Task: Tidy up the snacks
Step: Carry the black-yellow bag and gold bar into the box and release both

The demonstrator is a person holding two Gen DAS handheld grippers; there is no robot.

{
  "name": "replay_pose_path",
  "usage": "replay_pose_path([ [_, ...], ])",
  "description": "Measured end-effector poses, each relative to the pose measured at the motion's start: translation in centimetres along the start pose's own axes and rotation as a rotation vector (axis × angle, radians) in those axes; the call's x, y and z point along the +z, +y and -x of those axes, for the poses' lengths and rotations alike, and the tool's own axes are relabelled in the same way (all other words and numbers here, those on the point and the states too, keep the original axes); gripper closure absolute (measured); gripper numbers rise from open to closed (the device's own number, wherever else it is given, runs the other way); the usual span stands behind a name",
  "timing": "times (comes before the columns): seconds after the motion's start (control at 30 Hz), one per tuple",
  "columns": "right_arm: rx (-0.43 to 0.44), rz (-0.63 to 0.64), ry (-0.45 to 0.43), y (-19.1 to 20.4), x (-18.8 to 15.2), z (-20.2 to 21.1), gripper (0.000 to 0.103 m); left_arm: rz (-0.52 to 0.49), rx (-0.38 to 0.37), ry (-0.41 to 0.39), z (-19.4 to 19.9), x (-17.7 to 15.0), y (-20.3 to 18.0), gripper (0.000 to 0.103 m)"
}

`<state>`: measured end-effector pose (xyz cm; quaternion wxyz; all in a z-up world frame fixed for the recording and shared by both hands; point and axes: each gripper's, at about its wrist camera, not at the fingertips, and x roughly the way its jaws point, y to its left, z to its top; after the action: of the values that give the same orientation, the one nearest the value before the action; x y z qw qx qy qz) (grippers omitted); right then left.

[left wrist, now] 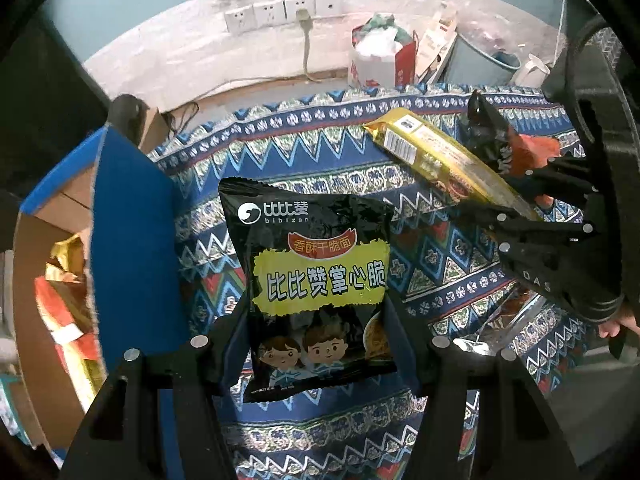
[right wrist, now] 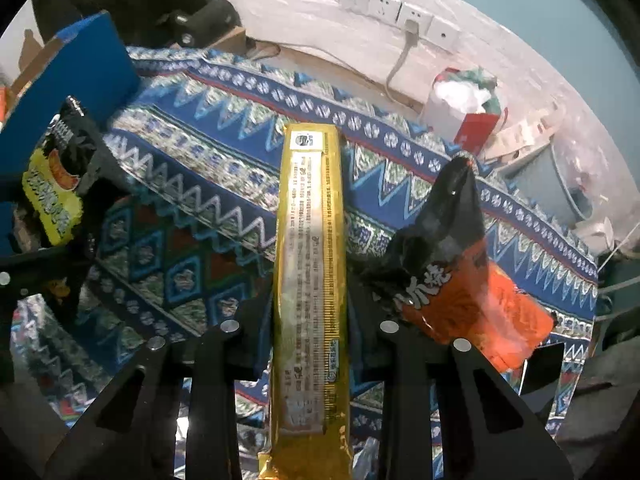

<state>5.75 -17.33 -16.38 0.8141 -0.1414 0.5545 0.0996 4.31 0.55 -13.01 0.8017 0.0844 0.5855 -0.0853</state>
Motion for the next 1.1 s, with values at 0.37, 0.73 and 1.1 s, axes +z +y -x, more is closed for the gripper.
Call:
replay_pose_path([
  [0.37,0.051,-0.022,-0.072,1.3,1.0,5.2,0.074,0.006,0.053,-0.087,3.7,0.2,1.6,0.04],
  [0.73,0.114,-0.029,-0.137,3.6,4.1,10.0,0.074,0.004,0.113,-0.197,7.9,-0.3,4.0,0.04],
  [1.1,0.181,0.04,-0.176,9.6,7.9,11.9,0.074,0.085,0.161,-0.245,10.5,-2.3,9.3,0.04],
])
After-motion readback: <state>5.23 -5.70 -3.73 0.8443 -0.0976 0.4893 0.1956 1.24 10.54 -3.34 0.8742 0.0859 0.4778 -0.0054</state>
